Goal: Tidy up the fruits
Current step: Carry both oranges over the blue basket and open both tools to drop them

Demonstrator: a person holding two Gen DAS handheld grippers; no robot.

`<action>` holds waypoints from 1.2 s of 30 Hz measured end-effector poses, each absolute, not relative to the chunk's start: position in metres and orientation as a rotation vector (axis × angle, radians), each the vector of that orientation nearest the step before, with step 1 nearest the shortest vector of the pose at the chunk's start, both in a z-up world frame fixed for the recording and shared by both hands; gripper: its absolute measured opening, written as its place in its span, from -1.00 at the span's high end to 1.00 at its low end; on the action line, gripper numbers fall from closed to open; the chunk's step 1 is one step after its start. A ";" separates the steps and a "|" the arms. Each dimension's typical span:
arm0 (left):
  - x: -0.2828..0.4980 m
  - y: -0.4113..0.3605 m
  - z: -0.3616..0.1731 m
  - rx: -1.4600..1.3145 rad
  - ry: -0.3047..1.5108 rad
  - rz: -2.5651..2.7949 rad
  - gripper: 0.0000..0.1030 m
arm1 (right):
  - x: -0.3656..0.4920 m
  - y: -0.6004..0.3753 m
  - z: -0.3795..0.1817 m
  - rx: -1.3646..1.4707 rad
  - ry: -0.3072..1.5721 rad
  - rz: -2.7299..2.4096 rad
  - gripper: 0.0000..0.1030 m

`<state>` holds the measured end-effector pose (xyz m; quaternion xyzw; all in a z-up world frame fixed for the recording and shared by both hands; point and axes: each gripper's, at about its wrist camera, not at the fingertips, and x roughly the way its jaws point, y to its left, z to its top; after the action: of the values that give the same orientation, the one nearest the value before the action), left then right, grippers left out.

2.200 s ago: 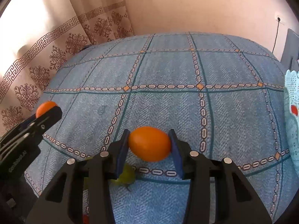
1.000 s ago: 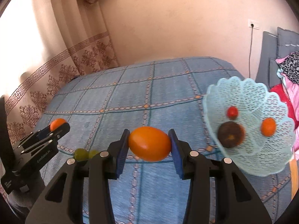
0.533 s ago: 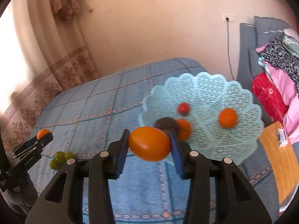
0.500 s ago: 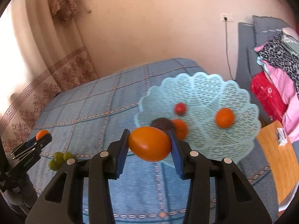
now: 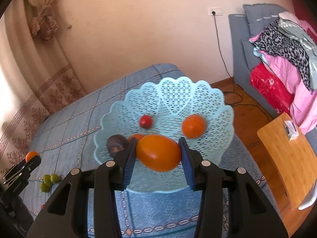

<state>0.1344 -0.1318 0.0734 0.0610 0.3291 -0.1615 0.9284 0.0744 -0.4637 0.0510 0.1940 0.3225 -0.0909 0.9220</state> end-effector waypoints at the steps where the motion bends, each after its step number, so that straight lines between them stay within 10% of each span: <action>1: 0.133 -0.135 0.074 0.130 0.674 -0.336 0.20 | 0.075 -0.467 0.050 0.411 0.662 -0.189 0.15; 36: 0.120 -0.316 0.073 0.231 0.715 -0.717 0.20 | 0.054 -0.504 0.057 0.475 0.525 -0.321 -0.09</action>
<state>0.1198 -0.3158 0.0728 0.1103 0.3416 -0.3427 0.8681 0.0539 -0.5040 0.0573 0.2318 0.2559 -0.1566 0.9254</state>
